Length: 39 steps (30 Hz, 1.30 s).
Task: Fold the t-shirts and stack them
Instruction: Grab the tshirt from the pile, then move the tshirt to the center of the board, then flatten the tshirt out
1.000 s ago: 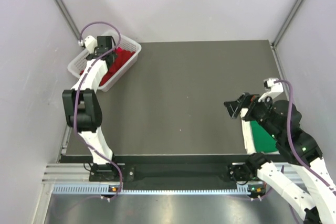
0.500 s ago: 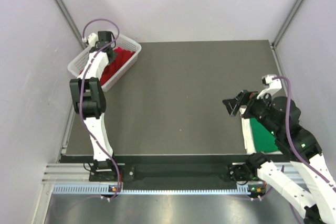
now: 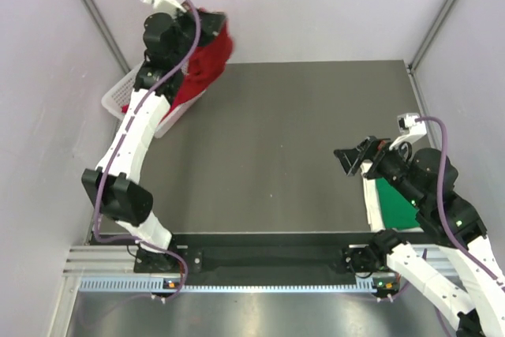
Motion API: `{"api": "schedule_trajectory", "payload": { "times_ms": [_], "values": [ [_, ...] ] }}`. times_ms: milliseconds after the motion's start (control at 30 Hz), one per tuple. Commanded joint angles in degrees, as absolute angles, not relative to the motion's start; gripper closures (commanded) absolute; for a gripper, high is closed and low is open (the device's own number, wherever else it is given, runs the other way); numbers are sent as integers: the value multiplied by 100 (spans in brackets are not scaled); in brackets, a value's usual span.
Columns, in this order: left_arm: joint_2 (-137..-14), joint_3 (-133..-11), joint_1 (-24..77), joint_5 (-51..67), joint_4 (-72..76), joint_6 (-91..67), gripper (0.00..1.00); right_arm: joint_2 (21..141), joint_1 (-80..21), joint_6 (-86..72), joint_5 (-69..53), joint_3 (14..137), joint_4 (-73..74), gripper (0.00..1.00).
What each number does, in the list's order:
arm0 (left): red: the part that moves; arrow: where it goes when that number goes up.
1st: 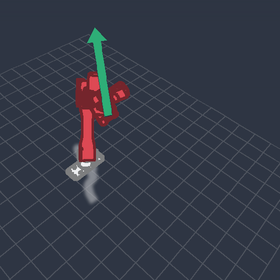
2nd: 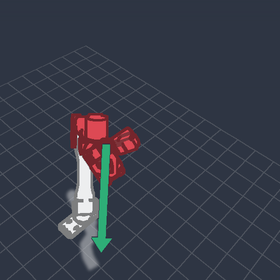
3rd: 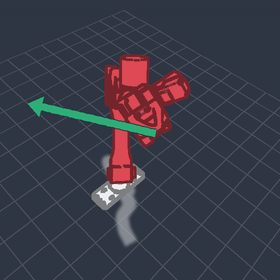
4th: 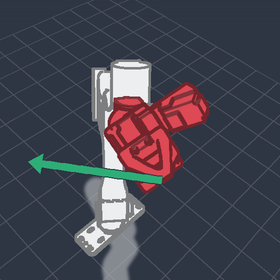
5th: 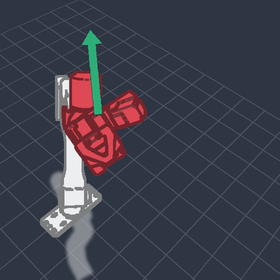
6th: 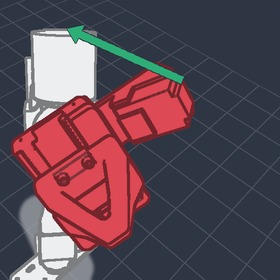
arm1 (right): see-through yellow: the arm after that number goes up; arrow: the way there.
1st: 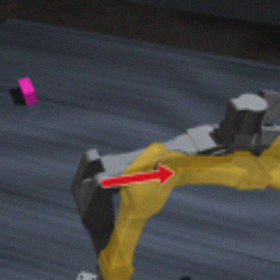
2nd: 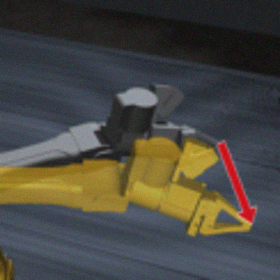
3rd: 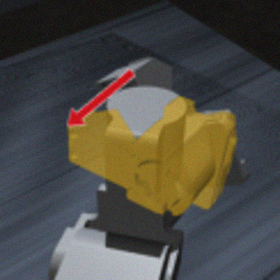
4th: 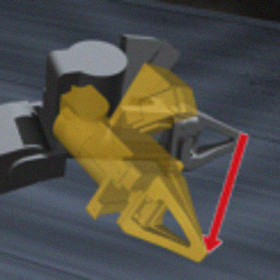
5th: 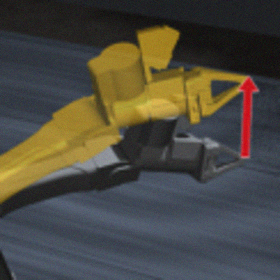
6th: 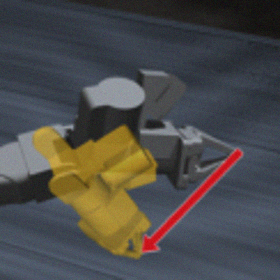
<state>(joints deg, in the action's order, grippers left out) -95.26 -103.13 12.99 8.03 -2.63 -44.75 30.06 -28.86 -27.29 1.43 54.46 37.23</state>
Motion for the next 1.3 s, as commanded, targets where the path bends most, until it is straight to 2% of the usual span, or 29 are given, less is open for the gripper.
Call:
{"api": "schedule_trajectory", "payload": {
  "times_ms": [0, 133, 233, 267, 333, 367, 500, 533, 600, 667, 800, 1033, 1167, 1267],
  "values": [
    [-8711, -10363, 1985, 1854, 800, -4272, 100, 2839, -2979, -2830, 158, 5467, 3525, 0],
    [-7721, -8986, 2547, 1995, 922, -4482, 100, 2795, -2971, -2926, 193, 5370, 3551, 0],
    [-6973, -7124, 2802, 1732, 940, -4631, 100, 2865, -2971, -3040, 369, 5282, 3673, 0],
    [-6813, -6162, 2856, 1618, 836, -4649, 100, 2883, -2971, -3058, 456, 5265, 3726, 0],
    [-6462, -5321, 2935, 1101, 424, -4676, 95, 2988, -2971, -3146, 562, 5177, 3901, 0],
    [-6260, -4473, 2953, 568, -500, -4615, 72, 3084, -2971, -3260, 763, 5055, 4120, 0],
    [-5881, -3570, 3049, 97, -1353, -4536, 35, 3278, -2979, -3453, 1018, 4694, 4192, 2],
    [-5802, -3507, 3093, 44, -1362, -4518, 33, 3357, -2971, -3524, 1080, 4554, 4184, 2],
    [-5652, -3454, 3217, -140, -1371, -4491, 22, 3594, -2971, -3700, 1142, 4422, 4079, 4],
    [-5756, -3472, 3269, -80, -1328, -4483, 21, 3900, -2971, -3761, 1116, 4254, 3921, 7],
    [-6257, -3489, 3392, 763, -601, -4403, 21, 4429, -2971, -3823, 993, 3956, 3762, 18],
    [-7487, -3866, 3691, 860, -44, -4316, 21, 5062, -2874, -4078, 1370, 3560, 3174, 27],
    [-8312, -4236, 3726, 967, -70, -4271, 26, 5684, -2269, -3929, 1372, 3586, 2980, 39],
    [-8638, -4377, 3735, 853, -44, -4307, 32, 5862, -1550, -3692, 723, 3376, 2700, 44]
  ]
}}
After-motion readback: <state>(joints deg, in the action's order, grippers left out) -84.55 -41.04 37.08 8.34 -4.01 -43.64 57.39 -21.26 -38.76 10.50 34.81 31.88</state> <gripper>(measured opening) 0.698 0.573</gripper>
